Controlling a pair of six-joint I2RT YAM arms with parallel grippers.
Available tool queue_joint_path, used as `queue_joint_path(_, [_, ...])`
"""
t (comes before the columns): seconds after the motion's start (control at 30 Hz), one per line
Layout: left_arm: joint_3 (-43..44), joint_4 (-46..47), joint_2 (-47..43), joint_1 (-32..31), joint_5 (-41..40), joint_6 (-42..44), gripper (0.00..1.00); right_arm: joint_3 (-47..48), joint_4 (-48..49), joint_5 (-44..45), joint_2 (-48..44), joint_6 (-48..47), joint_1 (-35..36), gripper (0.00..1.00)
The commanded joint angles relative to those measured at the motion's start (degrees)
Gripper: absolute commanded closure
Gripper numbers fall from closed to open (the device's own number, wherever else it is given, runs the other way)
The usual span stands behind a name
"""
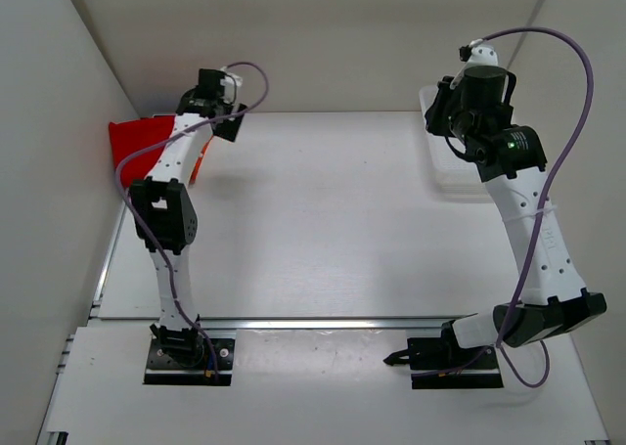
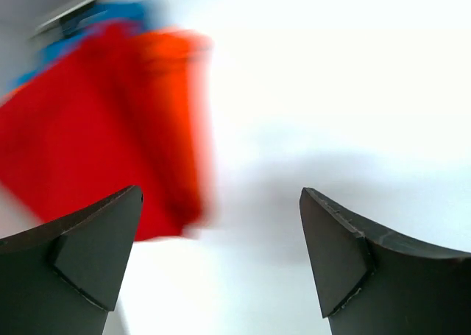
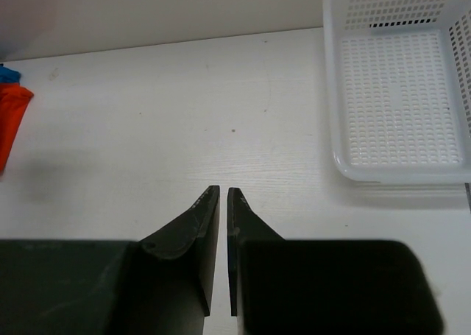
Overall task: Fold and stack the t-shirts
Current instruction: Put the neatly folded tshirt into the corner of the board with the left arm
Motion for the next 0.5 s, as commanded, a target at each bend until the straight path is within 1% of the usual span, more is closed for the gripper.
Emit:
queue_joint_path(0.0, [-5.11,-6.86,-12.96,-10.88,20.13,-3.57,0.01,3.96,-2.93,-1.77,1.74,-0.86,-2.84,0.92])
queue_joint_path(0.03, [-7.4,-8.17,-13.76,-13.01,19.52,-2.95,0.02,3.44,-3.64,-1.96,1.23,-0.51,-3.81,0.92])
queue_joint_path(0.07, [-8.46,-9.75,-14.2,-16.51,19.61,-1.38,0.01,3.26,-4.52,-2.22,1.13,-0.33,-4.17,0.92])
queue_joint_path(0.1, [-10.39,-10.73,-14.64,-18.89,21.17,-0.32,0.01,1.86,-4.79,-1.96,0.7,-0.5,-4.26,0.91])
queue_joint_path(0.17, [-14.0,-12.31,-15.52,-21.36,23.63,-1.09,0.02,-0.78,-4.62,-1.17,-1.67,-0.33,-3.21,0.88])
queue_joint_path(0.27, [-20.32,-15.2,-16.49,-23.56,28.38,-1.27,0.01,-5.87,-6.02,-5.89,-4.31,2.03,-5.31,0.84])
queue_joint_path(0.3, [-21.73,-15.48,-16.49,-25.84,28.74,-1.45,0.01,-7.71,-7.94,-8.35,-4.58,3.0,-8.01,0.83])
queue_joint_path(0.33, [-24.44,-16.09,-17.1,-27.08,29.01,-1.53,0.02,-9.56,-9.18,-8.55,-5.28,3.36,-9.52,0.82])
queue_joint_path(0.37, [-26.82,-16.88,-17.45,-29.7,29.71,-0.75,0.01,-10.71,-10.41,-11.08,-6.5,3.19,-10.75,0.8])
queue_joint_path(0.4, [-28.23,-17.15,-17.72,-32.42,30.15,-0.22,0.01,-12.11,-12.07,-10.32,-6.69,2.58,-10.5,0.8])
queue_joint_path(0.43, [-30.86,-17.15,-17.98,-33.84,30.07,-0.48,0.01,-13.17,-13.05,-9.27,-7.38,2.23,-9.81,0.78])
queue_joint_path(0.47, [-33.15,-16.8,-18.33,-36.64,29.72,-0.66,0.01,-14.05,-13.66,-9.43,-8.52,1.61,-9.28,0.75])
